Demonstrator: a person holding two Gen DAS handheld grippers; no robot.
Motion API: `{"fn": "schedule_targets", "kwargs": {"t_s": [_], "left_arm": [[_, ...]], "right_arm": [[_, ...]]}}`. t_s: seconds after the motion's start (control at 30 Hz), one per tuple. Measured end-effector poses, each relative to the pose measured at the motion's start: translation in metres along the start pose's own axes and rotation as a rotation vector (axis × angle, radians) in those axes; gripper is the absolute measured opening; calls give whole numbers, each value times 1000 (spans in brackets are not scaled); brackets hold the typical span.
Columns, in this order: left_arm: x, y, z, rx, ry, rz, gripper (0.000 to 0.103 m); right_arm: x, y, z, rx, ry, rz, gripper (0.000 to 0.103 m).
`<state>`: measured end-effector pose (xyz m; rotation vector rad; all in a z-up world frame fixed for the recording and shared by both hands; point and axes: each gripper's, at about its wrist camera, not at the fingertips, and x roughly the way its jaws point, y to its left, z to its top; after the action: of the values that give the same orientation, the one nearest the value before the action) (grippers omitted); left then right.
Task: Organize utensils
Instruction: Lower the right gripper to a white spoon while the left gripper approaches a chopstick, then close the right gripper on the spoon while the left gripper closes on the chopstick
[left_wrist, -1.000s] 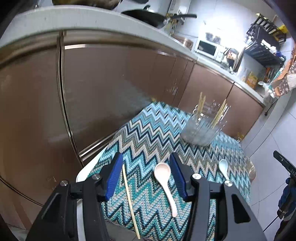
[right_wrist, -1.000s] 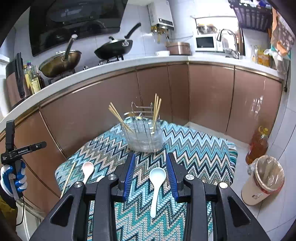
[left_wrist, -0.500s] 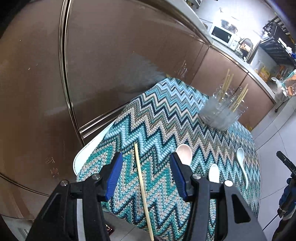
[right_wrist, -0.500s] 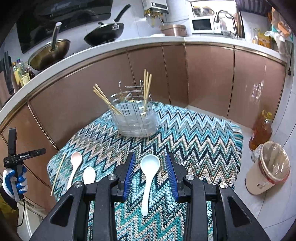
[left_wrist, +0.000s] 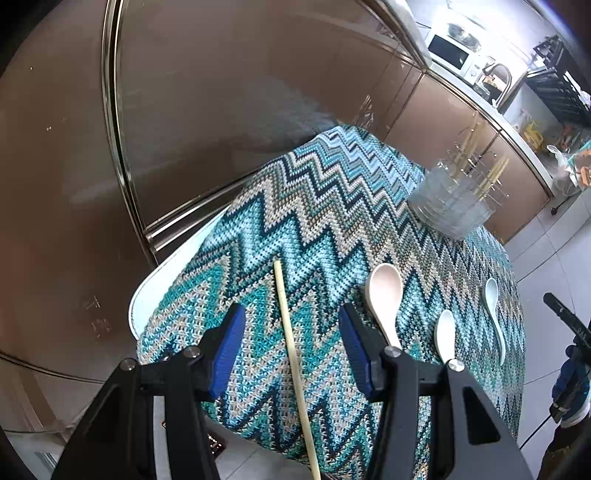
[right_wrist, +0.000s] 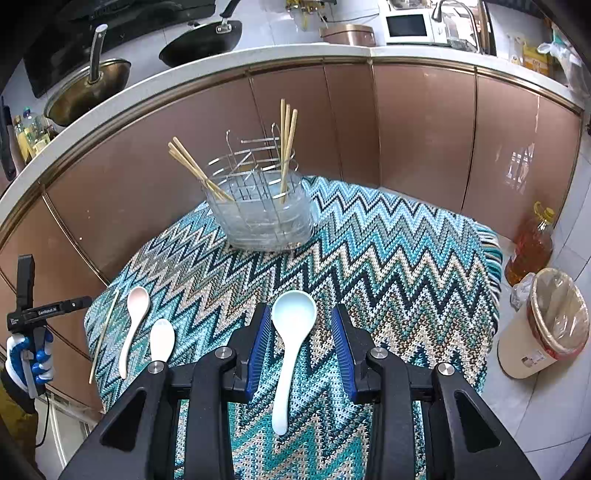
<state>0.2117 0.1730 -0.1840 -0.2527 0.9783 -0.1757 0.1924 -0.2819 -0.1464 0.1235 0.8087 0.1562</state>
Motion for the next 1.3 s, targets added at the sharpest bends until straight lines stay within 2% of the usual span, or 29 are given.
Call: {"fn": "schedule_targets", "kwargs": {"t_s": [0.2, 0.33, 0.47, 0.53, 0.77, 0.93, 1.3], "left_arm": [[14, -2, 2, 1, 42, -33, 50], [26, -6, 3, 5, 75, -14, 49], [38, -9, 4, 12, 127, 6, 30], [45, -10, 5, 9, 158, 18, 26], [60, -9, 9, -13, 225, 40, 23], [63, -10, 12, -24, 255, 53, 20], [71, -9, 20, -45, 308, 81, 9]], "right_arm": [[14, -6, -3, 8, 24, 6, 34], [21, -10, -5, 11, 40, 8, 34], [29, -14, -6, 13, 57, 10, 34], [34, -16, -6, 11, 71, 15, 34], [68, -23, 0, 27, 192, 88, 34], [92, -29, 9, 29, 244, 127, 34], [137, -15, 32, -157, 367, 204, 34]]}}
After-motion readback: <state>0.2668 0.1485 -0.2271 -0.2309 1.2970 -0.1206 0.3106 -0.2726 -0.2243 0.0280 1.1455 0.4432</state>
